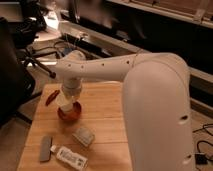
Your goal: Place the ceramic cup in the ceramic bowl
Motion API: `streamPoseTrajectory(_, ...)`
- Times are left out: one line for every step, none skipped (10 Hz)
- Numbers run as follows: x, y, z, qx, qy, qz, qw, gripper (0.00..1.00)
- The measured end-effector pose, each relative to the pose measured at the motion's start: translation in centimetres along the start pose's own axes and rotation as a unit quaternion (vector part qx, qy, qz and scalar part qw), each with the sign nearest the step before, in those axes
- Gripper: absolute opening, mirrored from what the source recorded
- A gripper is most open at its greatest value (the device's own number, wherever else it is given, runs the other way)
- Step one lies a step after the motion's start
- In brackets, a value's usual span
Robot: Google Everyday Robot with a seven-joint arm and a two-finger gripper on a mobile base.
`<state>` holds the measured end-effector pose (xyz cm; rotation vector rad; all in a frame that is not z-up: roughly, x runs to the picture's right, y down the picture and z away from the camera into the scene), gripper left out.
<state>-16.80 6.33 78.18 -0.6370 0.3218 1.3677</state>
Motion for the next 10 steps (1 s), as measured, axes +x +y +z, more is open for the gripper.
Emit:
streamPoseTrajectory(0.0, -0.2, 0.7, 0.010, 0.003, -0.002, 0.9999, 0.30)
streamPoseTrajectory(0.0, -0.1, 1.6, 0.016, 0.007, -0.004, 0.9998, 0.39)
streamPoseTrajectory(0.1, 0.3, 2.4, 0.018, 0.013, -0.006, 0.9997, 0.50)
streamPoseTrajectory(0.1, 0.6, 2.9, 0.018, 0.018, -0.006, 0.9997, 0.60)
streamPoseTrajectory(0.2, 0.6, 3.4, 0.020, 0.024, -0.007, 0.9995, 0.70)
streamPoseTrajectory(0.2, 0.6, 3.7, 0.026, 0.028, -0.009, 0.9992, 0.78)
streamPoseTrajectory(0.2, 0.4, 3.8, 0.034, 0.029, -0.011, 0.9989, 0.80)
streamPoseTrajectory(0.1, 0.3, 3.7, 0.042, 0.030, -0.014, 0.9986, 0.80)
streamPoseTrajectory(0.0, 0.0, 3.5, 0.048, 0.029, -0.015, 0.9983, 0.80)
streamPoseTrajectory(0.1, -0.1, 3.1, 0.051, 0.029, -0.017, 0.9981, 0.80)
